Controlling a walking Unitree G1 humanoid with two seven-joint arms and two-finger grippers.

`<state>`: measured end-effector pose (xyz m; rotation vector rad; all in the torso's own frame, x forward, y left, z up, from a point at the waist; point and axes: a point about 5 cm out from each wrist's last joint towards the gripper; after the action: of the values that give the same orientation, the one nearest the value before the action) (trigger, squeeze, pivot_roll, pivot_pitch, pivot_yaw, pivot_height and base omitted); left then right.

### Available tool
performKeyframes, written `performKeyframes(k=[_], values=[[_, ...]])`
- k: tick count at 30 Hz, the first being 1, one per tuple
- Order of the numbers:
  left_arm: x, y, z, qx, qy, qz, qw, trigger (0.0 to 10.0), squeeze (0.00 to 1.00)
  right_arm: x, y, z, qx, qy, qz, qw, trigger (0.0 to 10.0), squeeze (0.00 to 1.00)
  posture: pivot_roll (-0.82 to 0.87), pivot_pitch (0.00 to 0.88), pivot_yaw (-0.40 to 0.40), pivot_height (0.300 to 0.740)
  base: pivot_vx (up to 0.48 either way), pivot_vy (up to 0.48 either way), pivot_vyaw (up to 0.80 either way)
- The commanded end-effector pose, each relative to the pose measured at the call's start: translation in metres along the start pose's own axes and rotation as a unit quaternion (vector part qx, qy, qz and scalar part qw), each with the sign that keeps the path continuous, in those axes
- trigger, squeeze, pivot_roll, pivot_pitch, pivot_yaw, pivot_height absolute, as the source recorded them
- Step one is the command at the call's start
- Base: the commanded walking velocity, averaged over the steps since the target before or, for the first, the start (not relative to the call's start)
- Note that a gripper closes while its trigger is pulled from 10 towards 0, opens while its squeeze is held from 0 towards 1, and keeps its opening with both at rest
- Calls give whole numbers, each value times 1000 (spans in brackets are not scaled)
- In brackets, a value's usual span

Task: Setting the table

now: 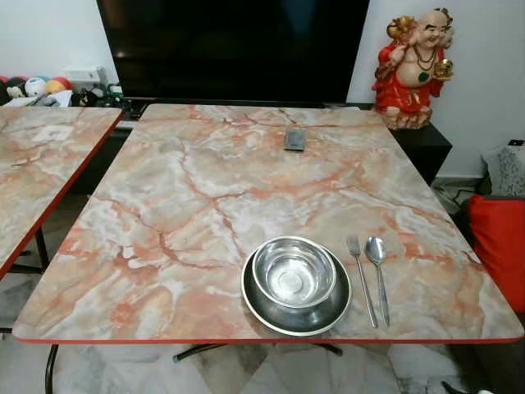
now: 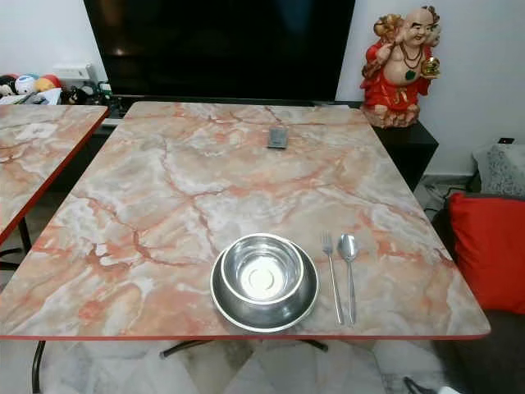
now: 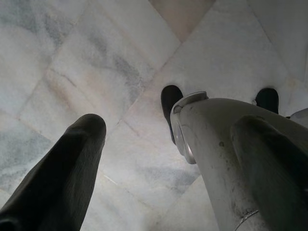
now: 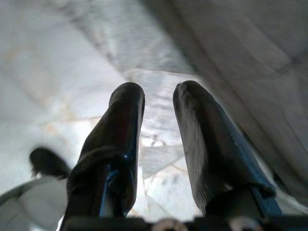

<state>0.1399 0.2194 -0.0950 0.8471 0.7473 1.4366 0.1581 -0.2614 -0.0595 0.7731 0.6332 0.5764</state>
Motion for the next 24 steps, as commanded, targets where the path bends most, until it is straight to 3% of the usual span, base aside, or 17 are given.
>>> performKeyframes(k=[1, 3, 4, 5, 10, 12, 14, 24], values=[[-1, 1, -8, 15, 10, -1, 1000, 10000, 0, 9, -3, -5, -3, 32, 42, 999, 10000, 0, -50, 36, -43, 740, 0, 0, 0], [-1, 1, -7, 15, 11, 0, 1000, 10000, 0, 28, -1, -14, 2, 78, 134, 988, 10000, 0, -46, 41, -38, 740, 0, 0, 0], [-1, 1, -7, 14, 10, 2, 1000, 10000, 0, 40, 4, -24, -23, 203, 204, 957, 10000, 0, -45, 44, -36, 740, 0, 0, 0], [0, 1, -7, 14, 10, 2, 1000, 10000, 0, 42, 5, -27, -29, 235, 215, 947, 10000, 0, -45, 44, -36, 740, 0, 0, 0], [1, 1, -6, 13, 10, 6, 1000, 10000, 0, 51, 12, -49, -31, 289, 297, 910, 10000, 0, -31, 53, -21, 740, 0, 0, 0], [1, 1, -6, 13, 10, 7, 1000, 10000, 0, 51, 11, -47, -37, 288, 288, 913, 10000, 0, -31, 54, -20, 740, 0, 0, 0], [2, 1, -5, 11, 9, 8, 1000, 10000, 0, 51, 10, -45, -36, 260, 271, 926, 10000, 0, -34, 64, -12, 740, 0, 0, 0], [5, 2, -5, 10, 9, 15, 1000, 10000, 0, 49, 6, -39, -35, 261, 271, 926, 10000, 0, -8, 78, -1, 740, 0, 0, 0]])
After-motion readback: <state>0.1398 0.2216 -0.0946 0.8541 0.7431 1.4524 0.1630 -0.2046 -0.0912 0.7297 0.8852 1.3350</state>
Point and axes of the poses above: a point about 5 cm out from each wrist's last joint towards the gripper, its own y axis pointing back from the gripper into the wrist, its own z axis along the axis of the wrist's last joint, x = y × z
